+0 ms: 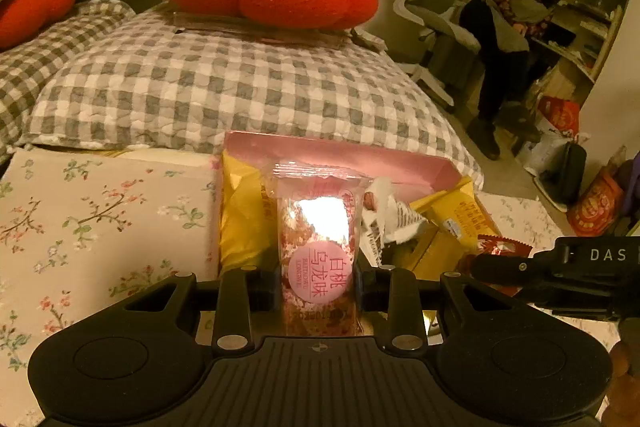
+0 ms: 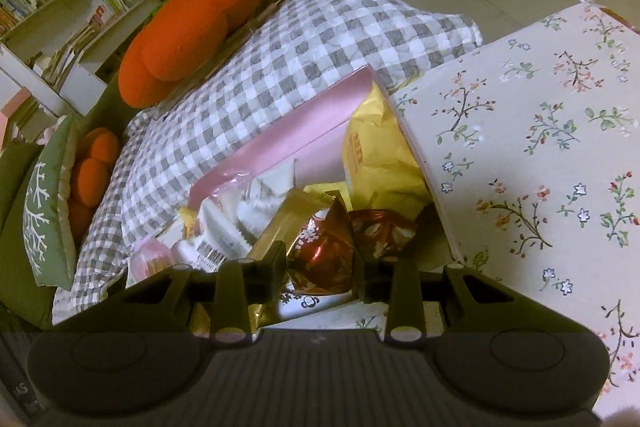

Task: Organize snacks
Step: 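Carry the pink packet and red foil candy into the box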

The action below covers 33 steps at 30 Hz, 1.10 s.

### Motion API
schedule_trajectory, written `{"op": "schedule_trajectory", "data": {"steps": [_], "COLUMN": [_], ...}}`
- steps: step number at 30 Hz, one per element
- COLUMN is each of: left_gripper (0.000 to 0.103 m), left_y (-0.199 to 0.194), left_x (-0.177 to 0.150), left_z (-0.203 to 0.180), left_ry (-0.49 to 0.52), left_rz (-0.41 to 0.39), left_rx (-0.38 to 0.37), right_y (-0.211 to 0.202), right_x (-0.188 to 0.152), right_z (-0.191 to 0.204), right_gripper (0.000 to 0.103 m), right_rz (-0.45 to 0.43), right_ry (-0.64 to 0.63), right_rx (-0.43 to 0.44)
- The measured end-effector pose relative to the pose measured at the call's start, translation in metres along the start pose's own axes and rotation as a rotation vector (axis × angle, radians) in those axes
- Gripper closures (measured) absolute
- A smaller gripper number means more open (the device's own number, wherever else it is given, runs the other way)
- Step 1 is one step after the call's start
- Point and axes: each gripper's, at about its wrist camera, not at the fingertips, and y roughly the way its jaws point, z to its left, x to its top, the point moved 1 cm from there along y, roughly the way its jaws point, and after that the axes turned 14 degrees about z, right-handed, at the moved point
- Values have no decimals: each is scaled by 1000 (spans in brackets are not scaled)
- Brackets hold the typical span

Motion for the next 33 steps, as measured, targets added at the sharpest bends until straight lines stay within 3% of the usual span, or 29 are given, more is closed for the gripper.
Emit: {"op": "schedule_trajectory", "data": {"steps": [13, 20, 24, 27, 33], "left_gripper": [73, 69, 65, 56, 56], "left_y": [19, 27, 18, 4, -18], "left_x": [15, 10, 12, 16, 16], "left_z": [-11, -26, -25, -25, -27], "left_ry": [54, 98, 101, 96, 113], "left_rz": [-64, -31, -35, -76, -114], "left_rx": [-34, -61, -79, -74, -43], "right_y": [16, 12, 2, -8, -18], "right_x": [5, 7, 7, 6, 7], "right_z": [8, 8, 13, 19, 18], "right_gripper": [72, 71, 65, 53, 53], "right_rz": [-42, -102, -104, -135, -136], "right_ry": [-62, -86, -97, -114, -97], "right_rx": [-39, -84, -70, -85, -75]}}
